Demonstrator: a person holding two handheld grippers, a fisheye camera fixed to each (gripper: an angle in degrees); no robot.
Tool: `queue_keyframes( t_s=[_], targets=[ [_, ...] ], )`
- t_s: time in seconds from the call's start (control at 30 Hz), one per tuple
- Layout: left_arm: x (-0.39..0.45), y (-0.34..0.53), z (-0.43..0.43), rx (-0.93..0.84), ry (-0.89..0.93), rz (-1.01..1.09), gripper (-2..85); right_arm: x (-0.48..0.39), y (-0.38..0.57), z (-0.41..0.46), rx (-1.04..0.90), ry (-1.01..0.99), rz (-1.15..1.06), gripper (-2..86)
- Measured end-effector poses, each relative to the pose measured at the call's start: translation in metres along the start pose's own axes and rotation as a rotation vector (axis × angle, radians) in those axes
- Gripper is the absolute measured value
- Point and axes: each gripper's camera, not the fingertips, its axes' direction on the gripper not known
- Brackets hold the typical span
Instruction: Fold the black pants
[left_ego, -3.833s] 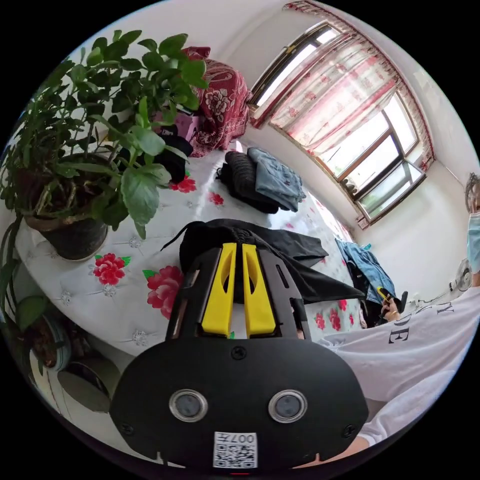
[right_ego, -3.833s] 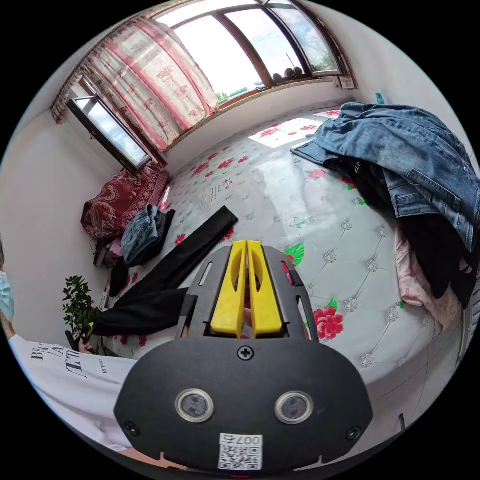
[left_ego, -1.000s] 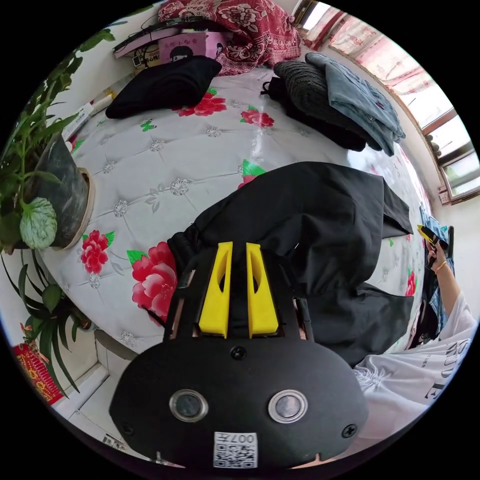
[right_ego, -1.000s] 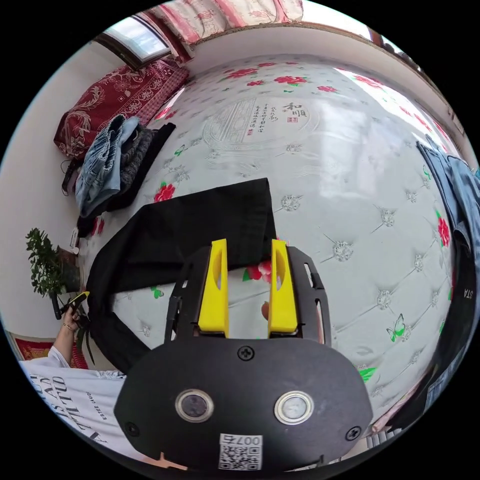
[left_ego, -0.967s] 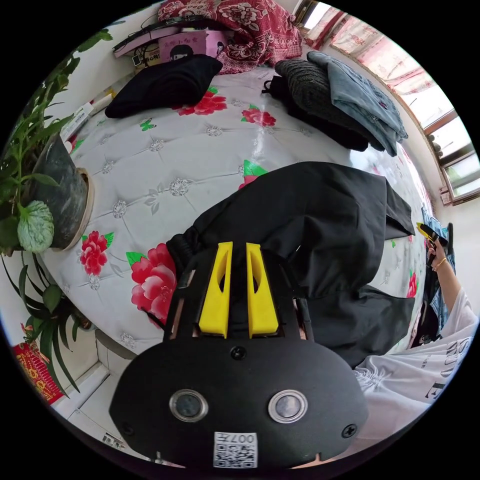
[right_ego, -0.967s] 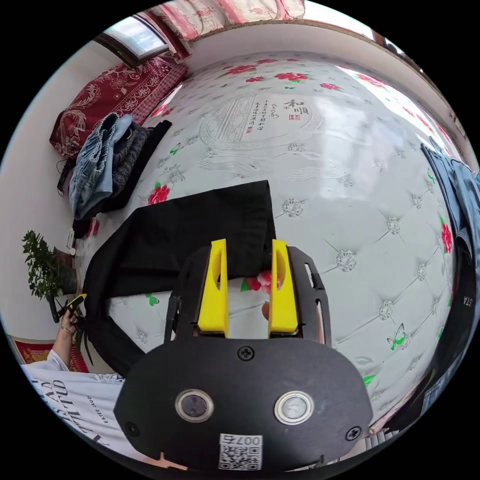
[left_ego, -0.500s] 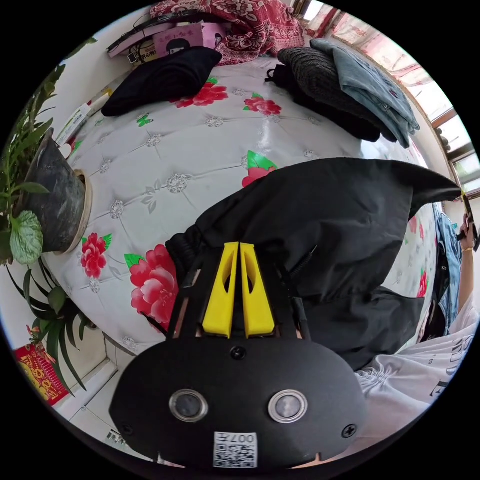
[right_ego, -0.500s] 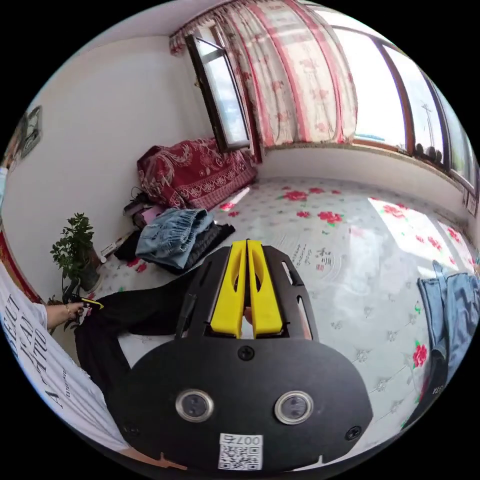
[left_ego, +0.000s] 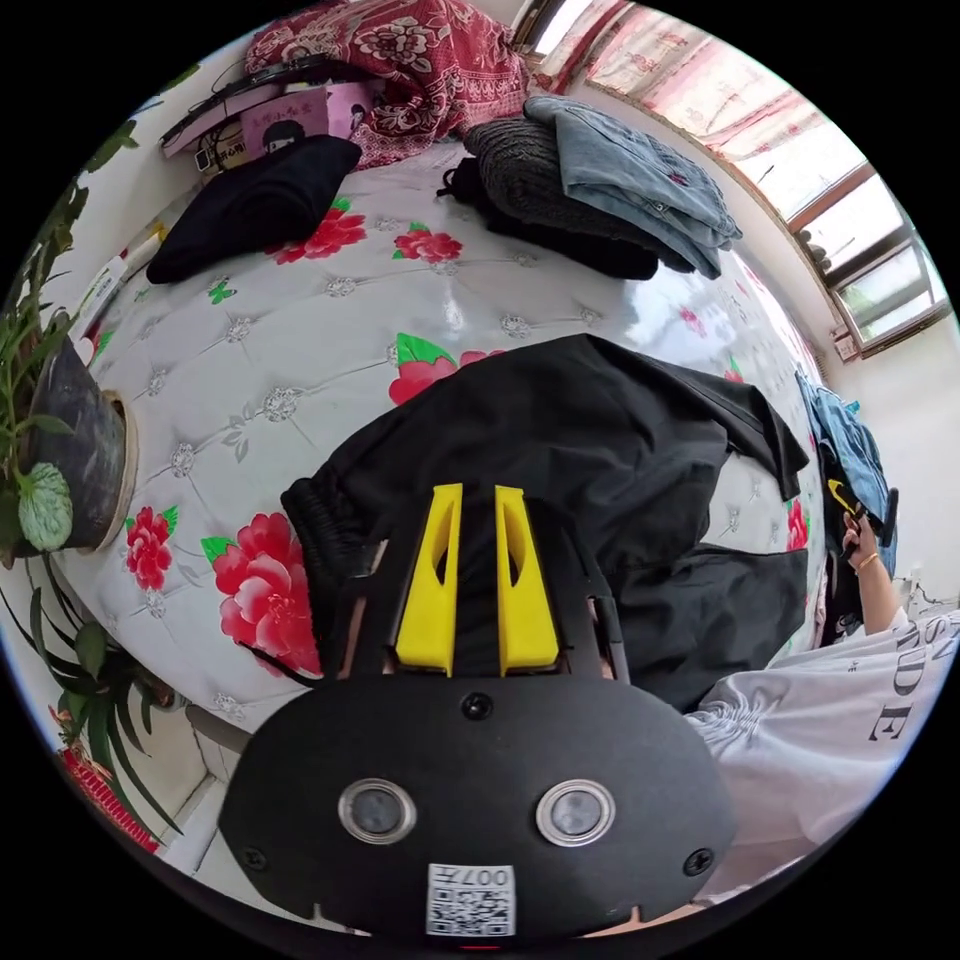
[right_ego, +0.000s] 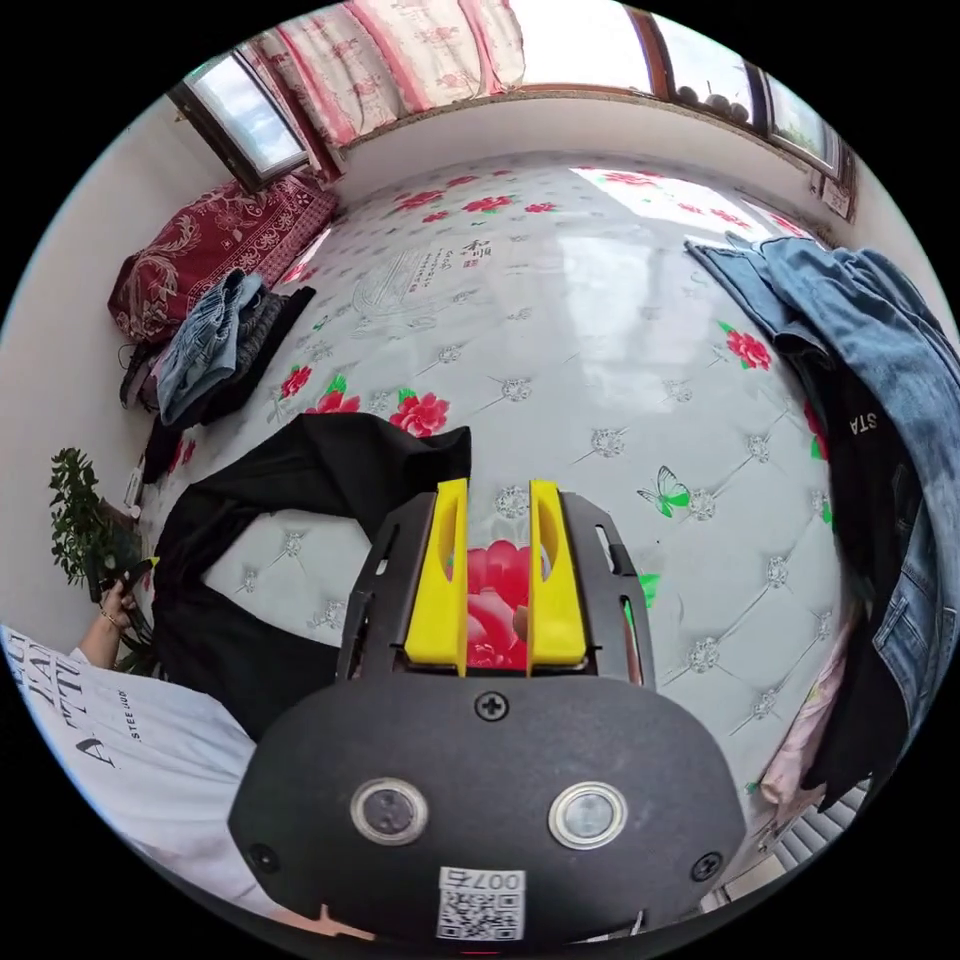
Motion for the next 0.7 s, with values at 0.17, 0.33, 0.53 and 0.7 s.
queue_keyframes(
  t_s=[0.17, 0.33, 0.53, 0.7],
  targets=[
    [0.017, -0.007, -0.002, 0.035, -0.123, 0.042, 5.2, -0.065, -0.031, 0.026, -0.042, -0.002, -0.291, 7.7],
    [-0.007, -0.016, -0.007, 0.048, -0.24, -0.011, 6.0, -0.121, -0.044, 0.058, -0.102, 0.052, -0.504, 8.9],
    [-0.05, -0.026, -0.009, 0.034, -0.268, -0.091, 6.8, -0.136, -0.036, 0.051, -0.082, 0.076, -0.436, 10.5],
    [-0.066, -0.032, 0.024, -0.099, -0.206, -0.041, 8.1, -0.104, -0.005, 0.072, -0.199, 0.027, -0.19, 10.6]
  ],
)
